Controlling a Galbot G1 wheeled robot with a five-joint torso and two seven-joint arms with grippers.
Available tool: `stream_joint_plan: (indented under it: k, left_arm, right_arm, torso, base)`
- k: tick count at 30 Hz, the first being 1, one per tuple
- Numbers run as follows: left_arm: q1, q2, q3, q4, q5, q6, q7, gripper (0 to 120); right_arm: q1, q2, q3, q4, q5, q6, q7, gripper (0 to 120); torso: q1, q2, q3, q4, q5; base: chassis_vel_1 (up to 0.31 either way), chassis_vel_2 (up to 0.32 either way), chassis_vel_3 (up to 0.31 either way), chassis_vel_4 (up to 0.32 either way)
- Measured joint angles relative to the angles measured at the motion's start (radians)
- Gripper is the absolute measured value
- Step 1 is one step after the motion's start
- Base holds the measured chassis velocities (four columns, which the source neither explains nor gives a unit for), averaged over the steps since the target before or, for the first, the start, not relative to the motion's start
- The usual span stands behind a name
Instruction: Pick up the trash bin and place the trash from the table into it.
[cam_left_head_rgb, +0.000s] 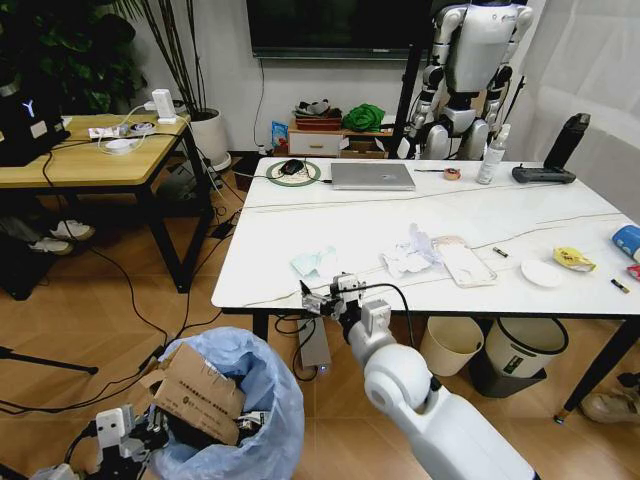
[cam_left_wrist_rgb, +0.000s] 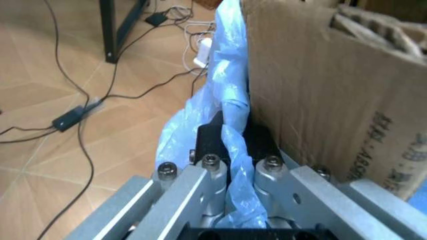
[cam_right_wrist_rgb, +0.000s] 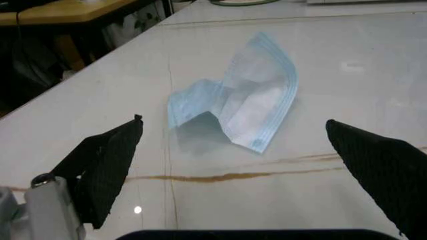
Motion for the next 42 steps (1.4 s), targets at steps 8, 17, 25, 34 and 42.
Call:
stream_joint_plan:
  k: [8,17,25,34,42]
  left_arm:
    - [0.001,-0.007,-0.004,-0.006,0.004,-0.003,0.004,0]
    - [0.008,-0.015,-0.01,-0.013,0.009,-0.01,0.011,0]
    - [-0.005,-0.01,-0.007,-0.008,0.008,-0.01,0.011,0]
    - [-0.017,-0.008,-0.002,-0.003,0.005,-0.01,0.011,0]
    - [-0.022,-0.002,-0.003,0.001,0.002,-0.01,0.012,0]
  right_arm:
    - [0.115,0.071,-0.019,-0.105,0.045,-0.001,-0.002,100]
    - [0.199,0.1,-0.045,-0.254,0.021,0.04,-0.041,80]
    - [0.169,0.082,-0.045,-0.236,0.017,0.047,-0.049,50]
    - [0.162,0.068,-0.05,-0.218,0.028,0.071,-0.063,16]
    - [0.159,0.062,-0.054,-0.207,0.036,0.091,-0.079,0]
  torso:
    - [0.0,0.0,0.0,0.0001,-0.0001]
    - [0.0,0.0,0.0,0.0,0.0]
    - [0.0,0.0,0.0,-0.0001,0.0001]
    - [0.0,0.0,0.0,0.0,0.0001]
    - [0.0,0.0,0.0,0.0001,0.0001]
  base:
    - [0.0,0.0,0.0,0.0]
    - [0.0,0.0,0.0,0.0]
    - [0.0,0.0,0.0,0.0]
    - [0.0,0.0,0.0,0.0]
    - [0.0,0.0,0.0,0.0]
